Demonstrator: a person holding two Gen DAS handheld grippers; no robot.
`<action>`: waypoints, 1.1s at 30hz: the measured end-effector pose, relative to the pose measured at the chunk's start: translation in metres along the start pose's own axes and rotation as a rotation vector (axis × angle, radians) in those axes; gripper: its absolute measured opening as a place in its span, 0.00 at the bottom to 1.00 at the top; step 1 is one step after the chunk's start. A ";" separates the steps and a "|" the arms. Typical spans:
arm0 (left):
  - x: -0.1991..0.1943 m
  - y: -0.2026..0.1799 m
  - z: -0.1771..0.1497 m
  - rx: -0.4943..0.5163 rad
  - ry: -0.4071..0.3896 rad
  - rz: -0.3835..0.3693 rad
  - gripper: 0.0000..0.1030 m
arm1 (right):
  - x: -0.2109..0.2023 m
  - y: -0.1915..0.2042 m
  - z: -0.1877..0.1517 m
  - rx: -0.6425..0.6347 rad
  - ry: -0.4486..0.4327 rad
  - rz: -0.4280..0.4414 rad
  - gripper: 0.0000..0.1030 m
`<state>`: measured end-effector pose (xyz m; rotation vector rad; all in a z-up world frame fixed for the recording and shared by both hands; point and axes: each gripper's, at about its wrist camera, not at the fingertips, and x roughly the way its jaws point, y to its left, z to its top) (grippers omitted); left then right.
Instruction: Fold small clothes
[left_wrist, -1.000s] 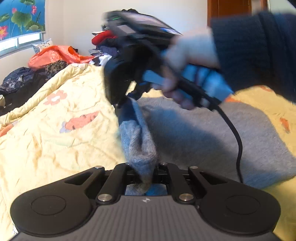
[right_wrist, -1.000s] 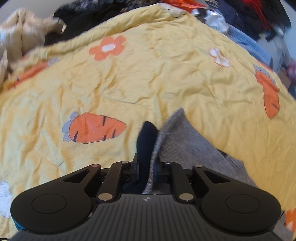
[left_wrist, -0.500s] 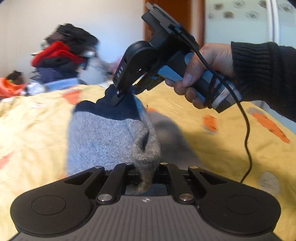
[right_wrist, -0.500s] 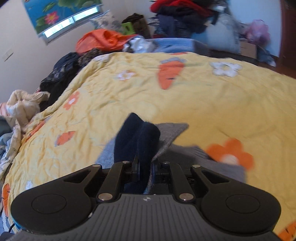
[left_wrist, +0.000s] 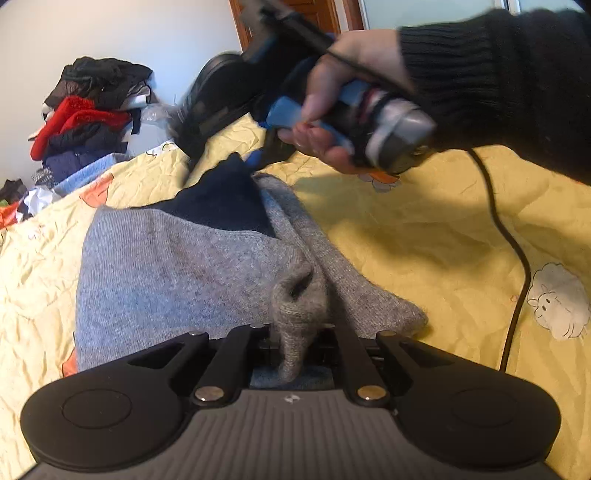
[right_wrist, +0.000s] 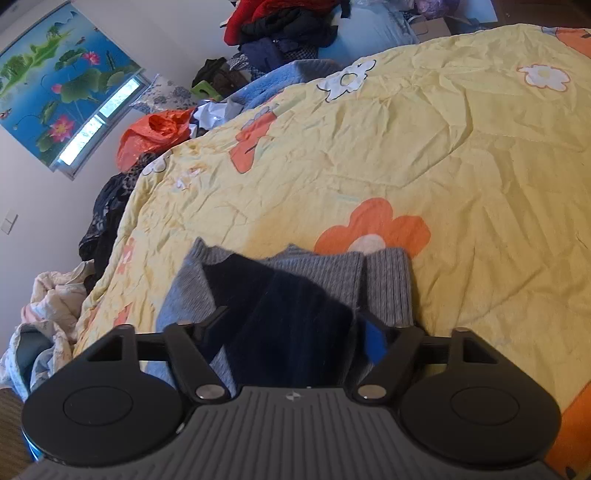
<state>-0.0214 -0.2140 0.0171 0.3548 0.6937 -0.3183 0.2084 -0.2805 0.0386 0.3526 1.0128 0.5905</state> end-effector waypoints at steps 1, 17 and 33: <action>-0.003 -0.006 -0.001 0.005 0.000 0.001 0.06 | 0.004 0.002 0.001 -0.026 0.014 -0.020 0.16; -0.038 0.029 -0.008 0.000 -0.068 -0.253 0.20 | -0.060 -0.052 -0.019 0.092 -0.206 -0.011 0.86; 0.088 0.294 -0.005 -0.956 0.056 -0.418 0.62 | -0.014 -0.042 -0.032 0.141 -0.135 0.064 0.84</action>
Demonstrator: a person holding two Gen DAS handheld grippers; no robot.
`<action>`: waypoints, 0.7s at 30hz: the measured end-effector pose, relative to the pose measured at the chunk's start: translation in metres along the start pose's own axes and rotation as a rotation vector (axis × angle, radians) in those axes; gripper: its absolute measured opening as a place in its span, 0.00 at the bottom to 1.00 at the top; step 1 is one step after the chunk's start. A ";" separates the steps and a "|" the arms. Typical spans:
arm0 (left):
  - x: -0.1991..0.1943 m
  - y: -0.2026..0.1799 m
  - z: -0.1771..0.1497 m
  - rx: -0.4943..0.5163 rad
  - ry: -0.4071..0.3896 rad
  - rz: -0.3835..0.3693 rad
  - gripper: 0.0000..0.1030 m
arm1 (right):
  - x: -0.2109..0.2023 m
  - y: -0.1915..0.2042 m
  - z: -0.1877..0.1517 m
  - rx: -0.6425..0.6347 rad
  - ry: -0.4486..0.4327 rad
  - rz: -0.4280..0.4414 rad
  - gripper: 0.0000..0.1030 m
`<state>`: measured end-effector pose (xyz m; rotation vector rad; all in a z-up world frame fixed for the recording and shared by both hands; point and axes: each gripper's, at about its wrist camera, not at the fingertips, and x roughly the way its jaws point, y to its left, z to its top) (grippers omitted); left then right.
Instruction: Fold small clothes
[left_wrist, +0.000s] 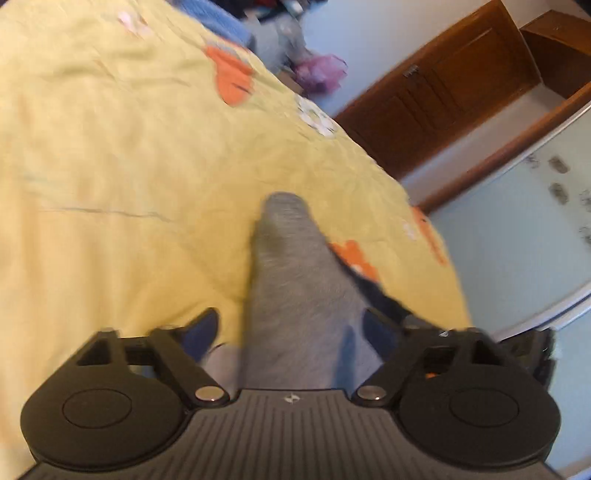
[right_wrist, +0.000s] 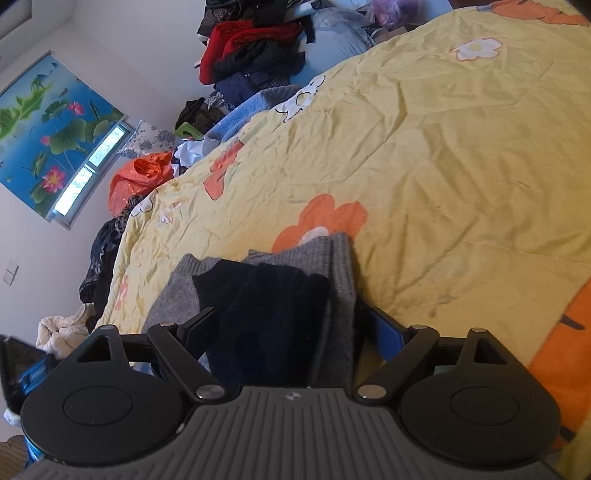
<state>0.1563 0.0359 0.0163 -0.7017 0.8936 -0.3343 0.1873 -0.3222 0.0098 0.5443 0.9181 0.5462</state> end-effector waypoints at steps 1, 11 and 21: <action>0.011 -0.001 0.004 -0.001 0.033 -0.012 0.58 | 0.001 0.001 -0.001 -0.007 -0.006 0.003 0.83; 0.003 -0.020 0.018 0.171 0.038 0.039 0.27 | 0.002 0.032 -0.006 -0.061 -0.033 0.031 0.31; -0.028 0.010 0.062 0.213 -0.023 0.313 0.42 | 0.068 0.064 0.018 -0.004 -0.040 -0.029 0.63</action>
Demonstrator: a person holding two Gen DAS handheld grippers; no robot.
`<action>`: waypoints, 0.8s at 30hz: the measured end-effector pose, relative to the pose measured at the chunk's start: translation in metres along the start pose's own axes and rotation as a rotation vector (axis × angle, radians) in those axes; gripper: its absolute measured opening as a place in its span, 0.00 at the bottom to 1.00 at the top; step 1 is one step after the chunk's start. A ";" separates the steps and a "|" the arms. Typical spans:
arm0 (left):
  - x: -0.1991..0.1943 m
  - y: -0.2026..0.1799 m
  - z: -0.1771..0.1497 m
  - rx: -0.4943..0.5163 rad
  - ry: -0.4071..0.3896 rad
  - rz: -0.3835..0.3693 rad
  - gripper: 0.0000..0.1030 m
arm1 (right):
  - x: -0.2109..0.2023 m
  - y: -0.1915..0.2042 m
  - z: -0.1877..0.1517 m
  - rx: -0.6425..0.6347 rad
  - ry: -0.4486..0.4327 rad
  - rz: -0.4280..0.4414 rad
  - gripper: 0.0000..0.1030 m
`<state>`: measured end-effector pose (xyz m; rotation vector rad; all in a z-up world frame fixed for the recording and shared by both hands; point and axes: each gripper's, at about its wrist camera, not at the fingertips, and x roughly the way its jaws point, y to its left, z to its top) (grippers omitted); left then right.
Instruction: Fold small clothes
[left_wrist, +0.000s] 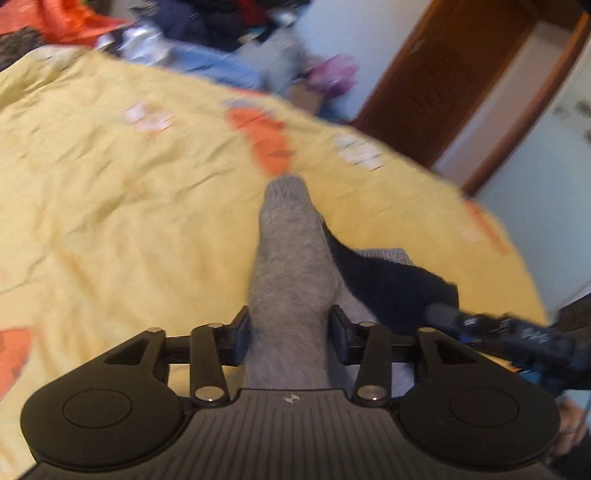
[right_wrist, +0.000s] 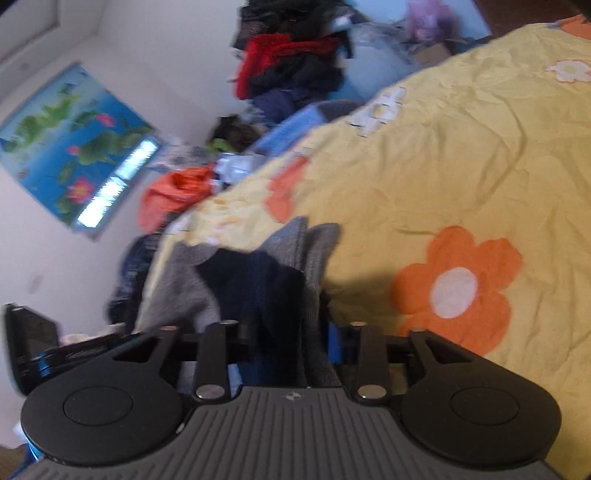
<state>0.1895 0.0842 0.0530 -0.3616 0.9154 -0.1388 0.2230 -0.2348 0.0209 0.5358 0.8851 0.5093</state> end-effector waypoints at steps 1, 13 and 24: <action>-0.003 0.009 -0.009 -0.024 0.003 0.003 0.42 | 0.002 -0.003 -0.004 0.016 0.025 -0.033 0.68; -0.064 0.047 -0.143 -0.184 0.065 -0.341 0.49 | -0.069 0.001 -0.108 0.019 0.193 0.153 0.68; -0.096 0.019 -0.143 0.151 0.013 -0.038 0.17 | -0.074 0.019 -0.133 -0.086 0.219 0.099 0.24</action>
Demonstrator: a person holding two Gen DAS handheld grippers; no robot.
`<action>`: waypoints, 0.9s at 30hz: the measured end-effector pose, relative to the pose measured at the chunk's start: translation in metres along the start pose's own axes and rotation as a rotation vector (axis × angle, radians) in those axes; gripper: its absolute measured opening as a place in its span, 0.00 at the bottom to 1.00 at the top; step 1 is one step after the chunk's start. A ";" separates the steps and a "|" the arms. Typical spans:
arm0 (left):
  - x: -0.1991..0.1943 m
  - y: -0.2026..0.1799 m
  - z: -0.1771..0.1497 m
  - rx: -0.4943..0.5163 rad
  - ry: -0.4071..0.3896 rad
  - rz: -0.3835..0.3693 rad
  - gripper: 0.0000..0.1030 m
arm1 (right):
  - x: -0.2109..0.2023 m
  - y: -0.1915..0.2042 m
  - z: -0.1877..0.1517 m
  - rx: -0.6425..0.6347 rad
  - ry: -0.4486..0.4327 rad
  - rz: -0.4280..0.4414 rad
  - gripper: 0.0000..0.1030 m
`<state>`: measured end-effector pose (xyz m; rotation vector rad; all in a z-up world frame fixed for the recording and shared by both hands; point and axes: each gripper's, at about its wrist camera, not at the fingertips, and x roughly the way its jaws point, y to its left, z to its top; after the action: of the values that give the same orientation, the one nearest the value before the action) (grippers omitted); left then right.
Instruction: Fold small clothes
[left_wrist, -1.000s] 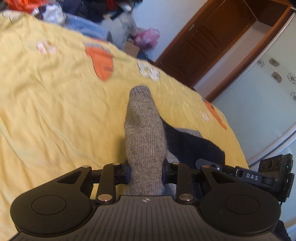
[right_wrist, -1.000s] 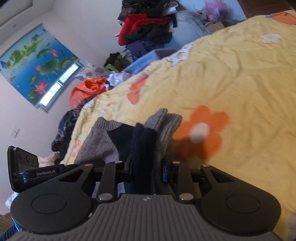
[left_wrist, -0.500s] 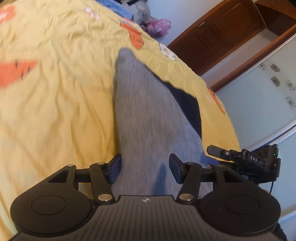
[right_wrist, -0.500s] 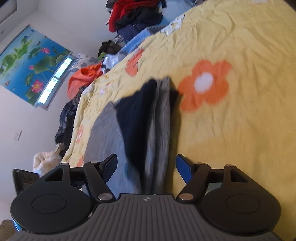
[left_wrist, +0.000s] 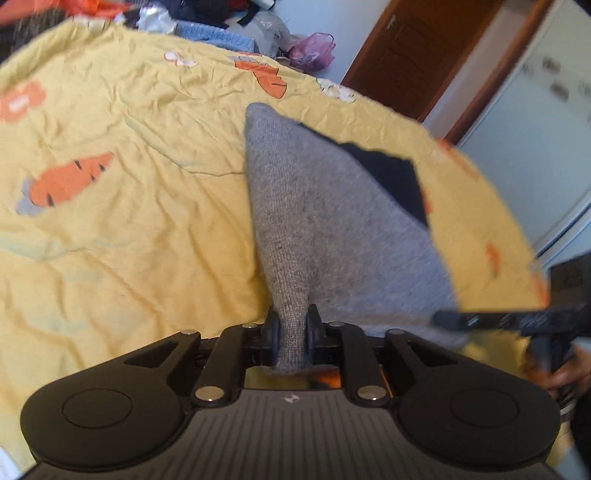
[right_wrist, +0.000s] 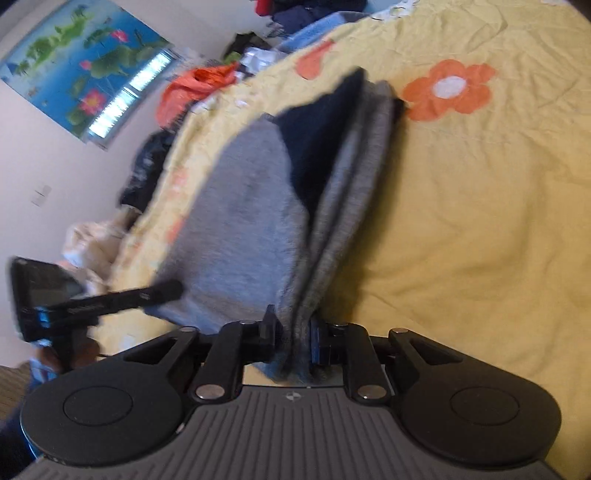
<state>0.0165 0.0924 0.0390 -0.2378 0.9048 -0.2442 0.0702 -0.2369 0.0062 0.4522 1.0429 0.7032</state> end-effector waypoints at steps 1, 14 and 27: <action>-0.006 -0.011 -0.006 0.071 -0.032 0.056 0.19 | -0.004 -0.005 -0.002 0.041 -0.004 0.031 0.33; -0.006 -0.073 -0.068 0.661 -0.191 0.350 0.54 | -0.008 0.043 0.006 -0.141 0.007 -0.061 0.52; 0.008 -0.064 -0.069 0.600 -0.198 0.360 0.08 | -0.013 0.015 -0.004 -0.137 0.046 -0.133 0.07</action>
<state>-0.0404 0.0222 0.0118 0.4481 0.6291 -0.1448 0.0583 -0.2356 0.0221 0.2474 1.0502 0.6642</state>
